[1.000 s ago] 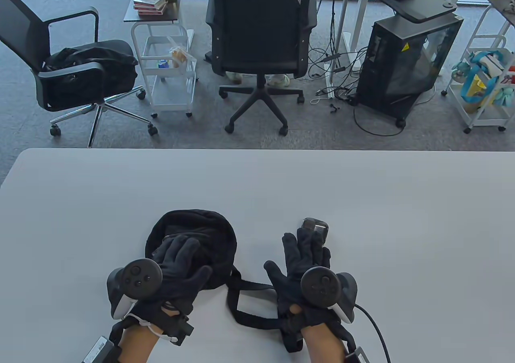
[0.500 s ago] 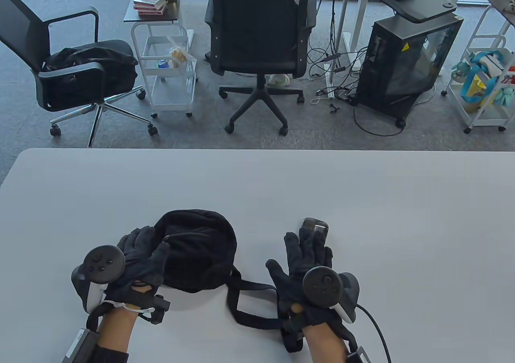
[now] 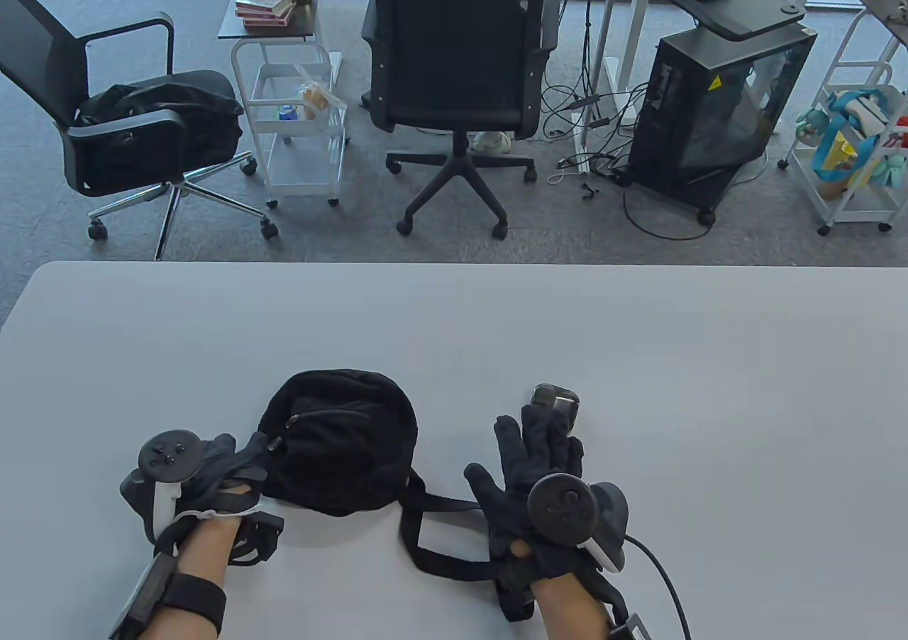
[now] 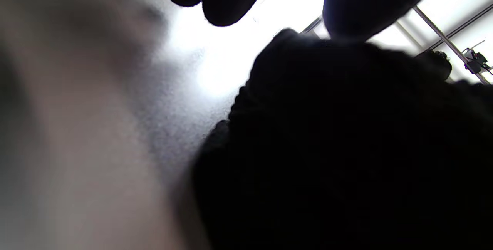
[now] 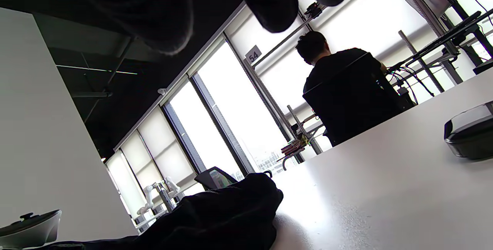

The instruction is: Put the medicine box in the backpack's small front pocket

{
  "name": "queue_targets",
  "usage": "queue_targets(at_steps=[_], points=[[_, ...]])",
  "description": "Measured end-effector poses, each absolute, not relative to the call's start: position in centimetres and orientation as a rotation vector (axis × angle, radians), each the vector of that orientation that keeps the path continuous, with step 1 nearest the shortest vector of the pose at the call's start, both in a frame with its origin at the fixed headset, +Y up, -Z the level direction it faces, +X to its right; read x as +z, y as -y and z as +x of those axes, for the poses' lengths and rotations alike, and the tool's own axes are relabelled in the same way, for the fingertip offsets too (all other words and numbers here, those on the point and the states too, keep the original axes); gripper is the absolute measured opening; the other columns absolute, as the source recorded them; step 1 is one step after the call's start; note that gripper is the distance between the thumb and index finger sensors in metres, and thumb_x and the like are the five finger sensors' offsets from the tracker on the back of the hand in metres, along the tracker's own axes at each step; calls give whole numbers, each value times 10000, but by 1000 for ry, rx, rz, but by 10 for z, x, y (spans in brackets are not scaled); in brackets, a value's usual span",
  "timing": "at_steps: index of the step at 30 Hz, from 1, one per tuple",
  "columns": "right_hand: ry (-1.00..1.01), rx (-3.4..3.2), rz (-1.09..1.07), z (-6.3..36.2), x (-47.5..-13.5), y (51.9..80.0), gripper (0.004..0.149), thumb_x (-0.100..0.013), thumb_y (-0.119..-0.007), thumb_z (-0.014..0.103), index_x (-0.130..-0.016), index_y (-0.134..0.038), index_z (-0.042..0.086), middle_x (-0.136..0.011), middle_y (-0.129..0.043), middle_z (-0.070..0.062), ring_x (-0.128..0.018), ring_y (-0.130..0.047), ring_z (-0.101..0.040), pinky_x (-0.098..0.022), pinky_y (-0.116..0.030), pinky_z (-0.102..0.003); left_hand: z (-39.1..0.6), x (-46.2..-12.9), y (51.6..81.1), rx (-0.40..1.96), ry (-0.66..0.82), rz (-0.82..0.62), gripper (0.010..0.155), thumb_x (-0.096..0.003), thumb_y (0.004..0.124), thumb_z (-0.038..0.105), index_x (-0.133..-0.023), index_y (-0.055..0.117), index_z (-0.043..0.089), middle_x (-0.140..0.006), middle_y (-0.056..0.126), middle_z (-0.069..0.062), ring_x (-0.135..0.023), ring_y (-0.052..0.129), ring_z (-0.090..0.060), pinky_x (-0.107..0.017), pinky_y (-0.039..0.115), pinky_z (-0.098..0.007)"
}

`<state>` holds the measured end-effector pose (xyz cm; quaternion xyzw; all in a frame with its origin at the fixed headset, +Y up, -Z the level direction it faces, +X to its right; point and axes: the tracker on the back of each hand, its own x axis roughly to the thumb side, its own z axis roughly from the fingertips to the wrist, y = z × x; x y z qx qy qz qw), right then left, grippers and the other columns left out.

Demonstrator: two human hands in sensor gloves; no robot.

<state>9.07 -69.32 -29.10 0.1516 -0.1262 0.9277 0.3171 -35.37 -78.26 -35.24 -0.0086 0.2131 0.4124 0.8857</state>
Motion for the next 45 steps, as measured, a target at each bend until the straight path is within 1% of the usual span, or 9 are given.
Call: queue_targets(at_steps=[3,6,8,13,17,22,27,33,45], points=[[319,2421,416,87,-290,693,794,-563,-711,531,-1061,-556,-67,-1082,-391,-385,-939,-244,-652,-569,-246,-750,-352,-356,787,867,-436,-54,805,-520,804,595,-1014,697,-32,-1147,430,-347,-989,252,-641,-597,205,-759],[316,2426,427,83,-290,692,792,-563,-708,534,-1062,-557,-62,-1084,-390,-382,-942,-239,-651,-570,-243,-750,-351,-360,788,957,-407,-50,471,-518,857,430,-863,873,110,-1127,498,-339,-983,268,-631,-587,210,-755],[314,2430,433,82,-289,691,791,-564,-706,535,-1063,-556,-59,-1085,-392,-379,-942,-242,-650,-571,-244,-749,-351,-356,782,1098,-446,-8,405,-499,870,370,-798,915,101,-1078,618,-352,-976,394,-622,-589,255,-760],[304,2409,437,82,-289,692,787,-565,-706,533,-1061,-564,-62,-1084,-397,-381,-942,-245,-651,-569,-244,-751,-348,-349,773,1475,-467,3,423,-501,837,389,-765,869,60,-863,965,-277,-822,858,-574,-572,567,-746],[290,2391,437,82,-288,693,787,-564,-706,533,-1059,-568,-64,-1083,-403,-382,-940,-250,-654,-568,-247,-752,-343,-345,783,1600,-469,-173,471,-515,815,402,-828,754,55,-798,990,-203,-750,930,-510,-570,594,-723],[278,2377,442,82,-288,693,788,-564,-705,534,-1059,-568,-65,-1081,-411,-383,-941,-259,-655,-568,-252,-754,-334,-344,795,1745,-441,-367,902,-545,825,563,-1038,421,-75,-770,955,-166,-726,885,-504,-576,545,-732],[229,2350,450,79,-288,695,785,-566,-702,537,-1054,-577,-65,-1076,-449,-379,-942,-314,-660,-570,-278,-757,-318,-344,793,1778,-325,-540,571,-560,834,421,-978,728,47,-774,951,-142,-748,867,-486,-590,528,-737],[125,2223,459,71,-285,695,686,-565,-697,542,-877,-821,-56,-846,-874,-299,-740,-846,-558,-538,-574,-727,-287,-342,762,1722,-79,-361,465,-538,811,338,-964,754,163,-868,923,-104,-864,824,-464,-611,543,-728],[-105,1876,402,49,-276,702,717,-549,-726,608,-819,-875,-39,-763,-948,-268,-640,-942,-502,-501,-662,-693,-222,-311,701,1396,337,54,456,-500,852,328,-936,804,207,-861,956,-93,-856,856,-450,-599,575,-734]])
